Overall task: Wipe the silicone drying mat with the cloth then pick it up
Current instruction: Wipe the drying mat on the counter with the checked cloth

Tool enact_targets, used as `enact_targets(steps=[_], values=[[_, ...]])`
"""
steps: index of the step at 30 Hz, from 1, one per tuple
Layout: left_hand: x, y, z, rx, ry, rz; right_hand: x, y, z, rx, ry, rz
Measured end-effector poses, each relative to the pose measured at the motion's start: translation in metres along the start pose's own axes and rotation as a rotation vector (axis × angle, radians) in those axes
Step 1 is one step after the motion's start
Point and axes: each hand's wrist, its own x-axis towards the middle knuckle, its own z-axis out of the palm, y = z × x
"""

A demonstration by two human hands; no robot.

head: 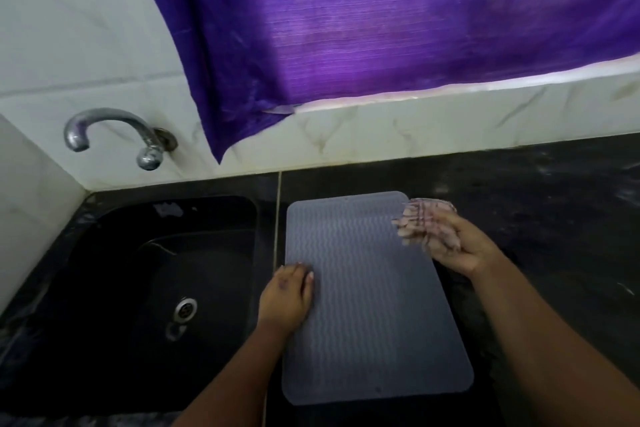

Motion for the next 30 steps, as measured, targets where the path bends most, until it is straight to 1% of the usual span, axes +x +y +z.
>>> enact_targets(steps=[2, 4, 6, 9, 10, 12, 13, 15, 17, 19, 22, 23, 24, 26, 27, 28, 30], values=[[0.014, -0.01, -0.009, -0.132, -0.031, -0.084, 0.012, 0.009, 0.021, -0.23, 0.01, 0.088], [0.039, -0.024, -0.021, -0.253, -0.065, -0.162, 0.028, 0.014, 0.049, -0.355, 0.058, 0.071], [0.069, -0.041, -0.031, -0.288, -0.06, -0.228, 0.042, 0.019, 0.081, -0.575, 0.101, -0.022], [0.119, -0.063, -0.035, -0.182, -0.066, -0.239, 0.078, 0.029, 0.126, -1.07, 0.138, -0.237], [0.136, -0.067, -0.033, -0.15, -0.076, -0.234, 0.092, 0.034, 0.138, -1.201, 0.139, -0.327], [0.161, -0.068, -0.026, -0.156, -0.101, -0.219, 0.126, 0.05, 0.152, -1.336, 0.13, -0.484], [0.17, -0.068, -0.021, -0.165, -0.126, -0.215, 0.147, 0.062, 0.153, -1.435, 0.157, -0.521], [0.179, -0.07, -0.009, -0.152, -0.195, -0.223, 0.17, 0.092, 0.159, -1.766, 0.226, -0.481], [0.179, -0.079, 0.003, -0.107, -0.212, -0.213, 0.179, 0.122, 0.166, -2.03, 0.177, -0.385], [0.179, -0.086, 0.006, -0.064, -0.195, -0.175, 0.182, 0.138, 0.167, -2.118, 0.138, -0.337], [0.184, -0.093, 0.008, 0.023, -0.179, -0.096, 0.173, 0.14, 0.159, -2.166, 0.093, -0.315], [0.185, -0.094, 0.009, 0.053, -0.174, -0.07, 0.168, 0.142, 0.158, -2.181, 0.078, -0.277], [0.186, -0.094, 0.009, 0.075, -0.171, -0.047, 0.159, 0.144, 0.156, -2.215, 0.049, -0.184], [0.189, -0.095, 0.007, 0.103, -0.188, -0.021, 0.129, 0.15, 0.16, -2.289, -0.074, 0.066], [0.19, -0.096, 0.006, 0.114, -0.198, -0.015, 0.114, 0.151, 0.159, -2.232, -0.104, 0.078], [0.19, -0.097, 0.006, 0.124, -0.201, -0.011, 0.099, 0.145, 0.159, -2.136, -0.134, 0.023], [0.19, -0.096, 0.004, 0.13, -0.207, 0.0, 0.084, 0.121, 0.164, -1.853, -0.126, 0.003]])
